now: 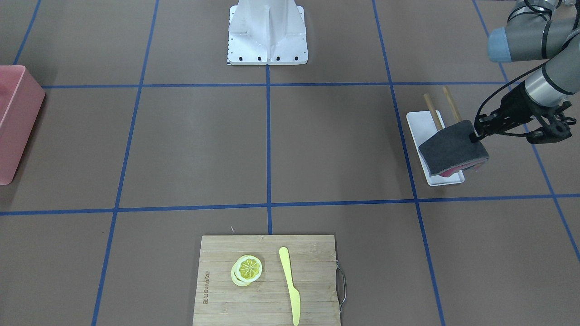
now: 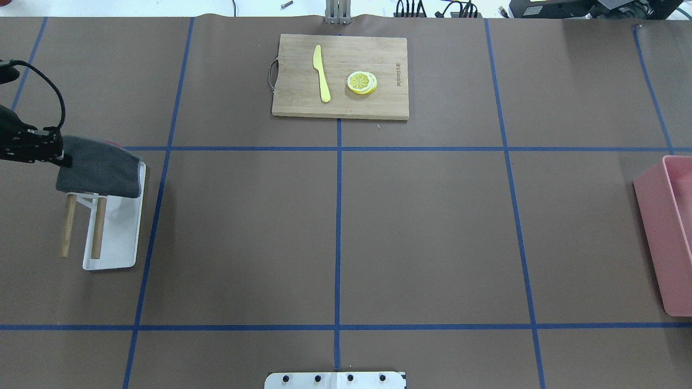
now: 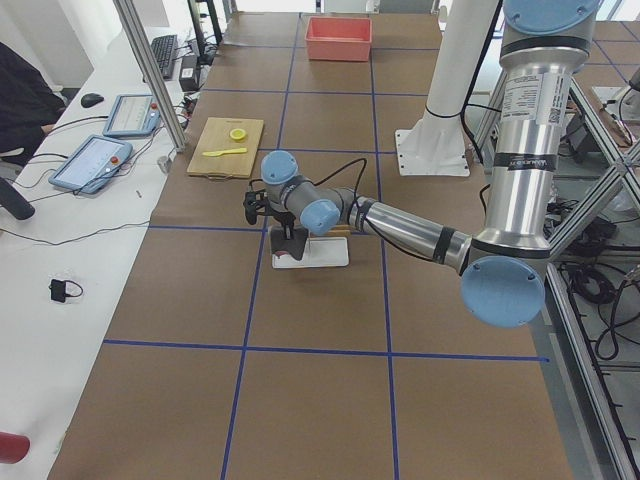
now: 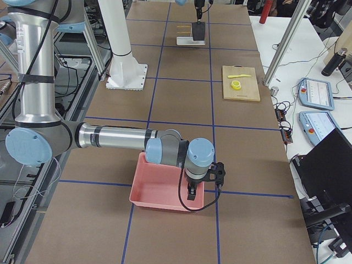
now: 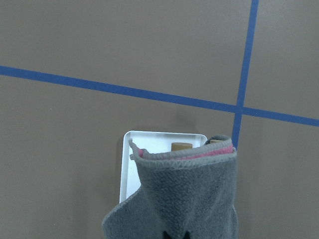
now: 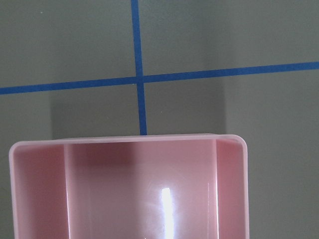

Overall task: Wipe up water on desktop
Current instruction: 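Lift the grey towel off the rack with the left gripper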

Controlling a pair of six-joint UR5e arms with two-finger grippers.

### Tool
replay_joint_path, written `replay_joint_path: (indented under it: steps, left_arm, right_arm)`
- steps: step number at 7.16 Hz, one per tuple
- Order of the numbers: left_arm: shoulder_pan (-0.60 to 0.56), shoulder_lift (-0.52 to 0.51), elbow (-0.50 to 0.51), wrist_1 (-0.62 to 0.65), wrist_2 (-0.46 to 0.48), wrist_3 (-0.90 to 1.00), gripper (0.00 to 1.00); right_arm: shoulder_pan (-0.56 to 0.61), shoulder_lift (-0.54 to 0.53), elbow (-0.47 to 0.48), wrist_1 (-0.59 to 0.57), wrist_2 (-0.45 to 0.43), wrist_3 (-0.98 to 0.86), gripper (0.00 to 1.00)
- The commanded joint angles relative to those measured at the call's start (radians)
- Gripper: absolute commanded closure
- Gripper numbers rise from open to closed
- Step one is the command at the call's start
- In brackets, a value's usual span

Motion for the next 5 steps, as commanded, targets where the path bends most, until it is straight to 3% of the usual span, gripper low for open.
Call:
replay_joint_path:
  steps: [1,3,5]
  left_arm:
    - [-0.101,0.001,-0.042,0.015,-0.044,0.001,1.00]
    - [-0.189,-0.005,-0.047,0.018,-0.135,-0.013,1.00]
    - [-0.200,-0.022,-0.070,0.055,-0.143,-0.065,1.00]
  right_arm:
    - [0.000,0.006,0.000,0.000,-0.001,0.000,0.00]
    - [-0.002,0.022,0.017,0.000,0.003,-0.002,0.00]
    - [-0.046,0.049,0.061,-0.001,0.028,-0.005,0.00]
